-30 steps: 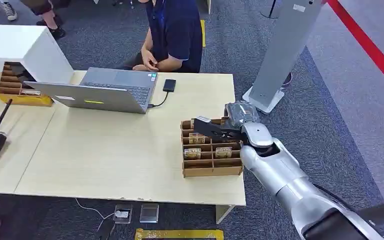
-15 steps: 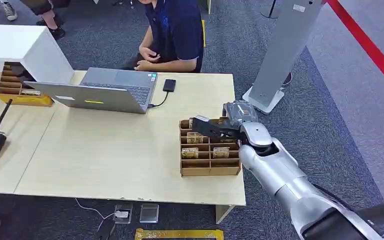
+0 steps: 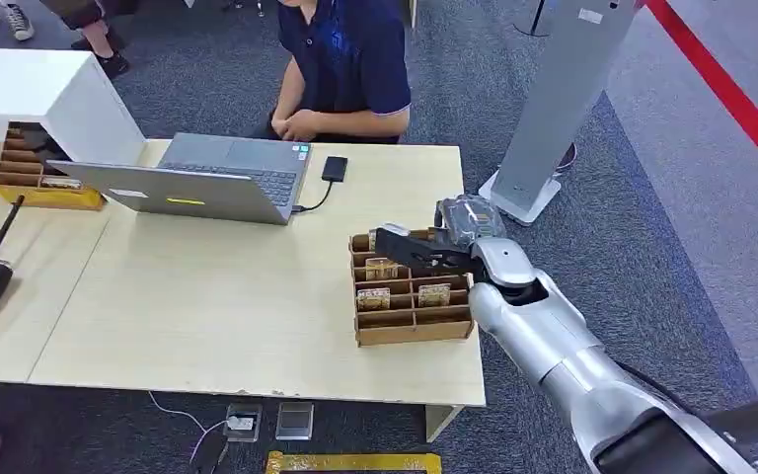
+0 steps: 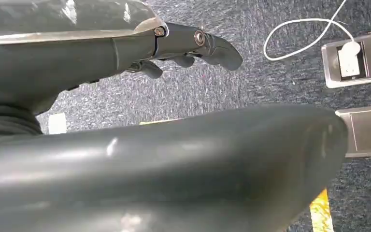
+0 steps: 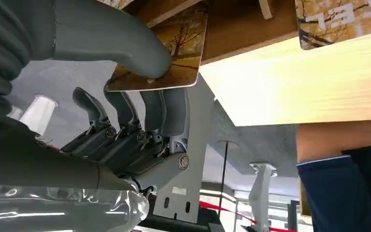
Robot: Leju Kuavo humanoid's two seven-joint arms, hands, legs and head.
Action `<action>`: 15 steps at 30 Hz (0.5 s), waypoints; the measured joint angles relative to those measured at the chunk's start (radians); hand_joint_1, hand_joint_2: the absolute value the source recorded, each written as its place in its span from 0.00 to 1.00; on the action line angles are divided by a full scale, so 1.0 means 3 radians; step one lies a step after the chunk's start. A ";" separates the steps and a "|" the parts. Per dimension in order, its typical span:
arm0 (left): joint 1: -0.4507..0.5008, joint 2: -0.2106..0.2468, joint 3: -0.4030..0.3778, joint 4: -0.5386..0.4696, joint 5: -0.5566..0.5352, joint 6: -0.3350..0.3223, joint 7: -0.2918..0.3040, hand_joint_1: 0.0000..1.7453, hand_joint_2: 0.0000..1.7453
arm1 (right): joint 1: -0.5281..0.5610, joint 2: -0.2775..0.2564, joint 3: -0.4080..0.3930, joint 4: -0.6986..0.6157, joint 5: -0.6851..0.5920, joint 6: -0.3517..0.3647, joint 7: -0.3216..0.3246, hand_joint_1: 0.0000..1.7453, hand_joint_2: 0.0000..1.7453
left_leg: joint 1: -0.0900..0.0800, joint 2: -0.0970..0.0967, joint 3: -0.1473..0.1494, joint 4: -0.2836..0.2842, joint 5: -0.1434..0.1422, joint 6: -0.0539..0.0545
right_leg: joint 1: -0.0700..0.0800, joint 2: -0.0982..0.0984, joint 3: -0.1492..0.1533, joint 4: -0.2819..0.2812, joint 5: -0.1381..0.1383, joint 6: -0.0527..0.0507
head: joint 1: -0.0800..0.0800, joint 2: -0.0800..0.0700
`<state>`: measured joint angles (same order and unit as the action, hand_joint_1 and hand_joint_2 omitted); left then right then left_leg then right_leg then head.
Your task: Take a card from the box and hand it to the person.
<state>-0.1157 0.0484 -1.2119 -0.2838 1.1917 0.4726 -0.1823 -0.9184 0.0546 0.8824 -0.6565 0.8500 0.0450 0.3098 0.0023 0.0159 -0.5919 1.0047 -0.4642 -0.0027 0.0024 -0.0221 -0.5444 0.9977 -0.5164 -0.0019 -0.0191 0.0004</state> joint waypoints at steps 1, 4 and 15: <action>0.0000 0.0000 0.0000 0.0000 -0.0001 0.0000 0.0000 0.00 0.00 | 0.0000 -0.0001 -0.0004 -0.0006 -0.0001 -0.0004 0.0000 0.87 1.00 | 0.0000 0.0000 0.0000 0.0000 0.0000 0.0000 | 0.0000 0.0000 0.0000 0.0000 0.0000 0.0000 | 0.0000 0.0000; -0.0001 0.0000 0.0000 0.0000 0.0000 0.0000 0.0000 0.00 0.00 | 0.0000 -0.0001 -0.0024 -0.0009 -0.0004 -0.0006 0.0000 0.87 1.00 | 0.0000 0.0000 0.0000 0.0000 0.0000 0.0000 | 0.0000 0.0000 0.0000 0.0000 0.0000 0.0000 | 0.0001 0.0001; 0.0000 0.0000 0.0000 0.0000 0.0000 0.0000 0.0005 0.00 0.00 | 0.0000 -0.0009 -0.0034 -0.0044 -0.0009 -0.0010 0.0010 0.94 1.00 | 0.0000 0.0000 0.0000 0.0000 0.0000 0.0000 | 0.0000 0.0000 0.0000 0.0000 0.0000 0.0000 | 0.0001 0.0000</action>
<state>-0.1158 0.0484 -1.2120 -0.2838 1.1917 0.4727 -0.1808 -0.9184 0.0519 0.8721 -0.6698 0.8473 0.0420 0.3128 0.0023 0.0160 -0.5918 1.0046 -0.4642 -0.0027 0.0024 -0.0220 -0.5445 0.9977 -0.5164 -0.0020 -0.0187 0.0004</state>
